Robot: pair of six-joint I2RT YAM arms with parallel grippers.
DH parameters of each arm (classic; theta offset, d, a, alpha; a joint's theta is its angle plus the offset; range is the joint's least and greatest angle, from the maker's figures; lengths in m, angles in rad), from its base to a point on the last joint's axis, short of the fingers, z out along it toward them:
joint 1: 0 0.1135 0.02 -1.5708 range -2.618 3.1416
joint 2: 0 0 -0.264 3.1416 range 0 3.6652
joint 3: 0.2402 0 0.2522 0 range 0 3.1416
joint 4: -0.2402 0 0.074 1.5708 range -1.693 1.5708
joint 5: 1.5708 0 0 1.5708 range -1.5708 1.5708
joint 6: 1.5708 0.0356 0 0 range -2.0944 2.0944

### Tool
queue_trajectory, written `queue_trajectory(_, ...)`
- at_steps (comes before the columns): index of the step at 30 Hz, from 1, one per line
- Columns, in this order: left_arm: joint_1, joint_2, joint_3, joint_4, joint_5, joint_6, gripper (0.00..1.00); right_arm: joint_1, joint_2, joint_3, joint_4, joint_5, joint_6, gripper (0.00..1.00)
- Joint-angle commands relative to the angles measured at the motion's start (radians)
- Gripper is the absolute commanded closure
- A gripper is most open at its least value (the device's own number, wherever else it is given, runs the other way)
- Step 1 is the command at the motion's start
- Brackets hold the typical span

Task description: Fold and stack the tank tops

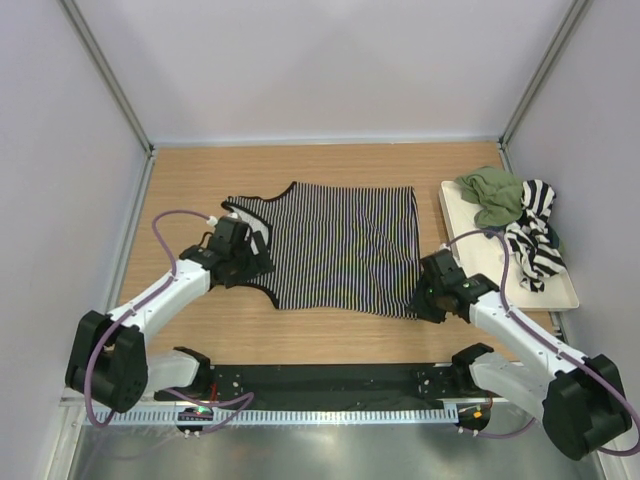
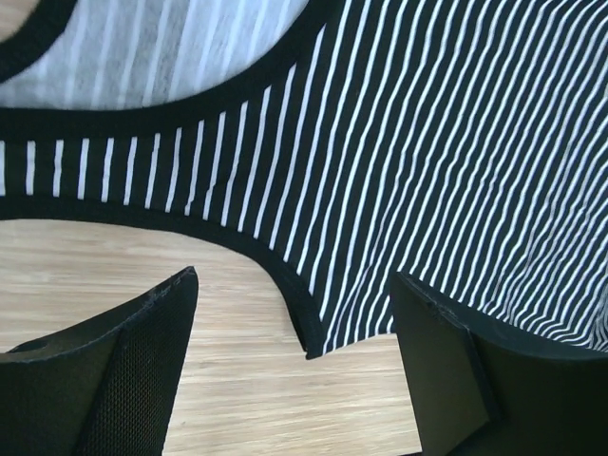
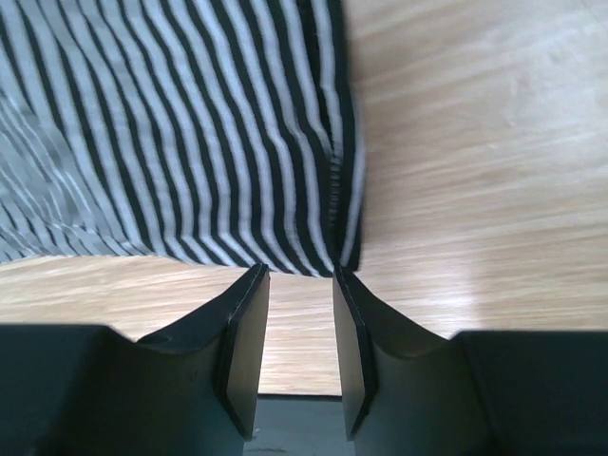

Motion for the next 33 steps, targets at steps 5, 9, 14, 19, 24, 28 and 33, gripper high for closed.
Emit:
queue_trajectory(5, -0.011, 0.008, -0.036, 0.097, 0.034, -0.034, 0.18, 0.011, 0.039, -0.076, 0.056, 0.090, 0.066, 0.74)
queue_trajectory(9, -0.012, 0.019, -0.022, 0.104, 0.095, -0.034, 0.20, 0.025, 0.049, -0.098, 0.020, 0.093, 0.080, 0.80)
queue_trajectory(14, -0.072, 0.028, -0.033, 0.092, 0.105, -0.037, 0.26, 0.031, 0.009, -0.096, 0.013, 0.104, 0.101, 0.94)
queue_trajectory(19, -0.135, 0.002, -0.083, 0.086, 0.106, -0.078, 0.37, 0.036, 0.015, -0.060, -0.003, 0.101, 0.100, 0.99)
queue_trajectory(24, -0.150, -0.027, -0.134, 0.069, 0.091, -0.104, 0.43, 0.043, 0.009, -0.044, -0.024, 0.096, 0.084, 0.99)
queue_trajectory(28, -0.164, -0.037, -0.155, 0.061, 0.102, -0.115, 0.47, 0.056, 0.001, -0.038, -0.055, 0.081, 0.083, 0.99)
queue_trajectory(33, -0.195, -0.032, -0.169, 0.058, 0.088, -0.130, 0.51, 0.063, 0.007, -0.038, -0.070, 0.092, 0.090, 0.99)
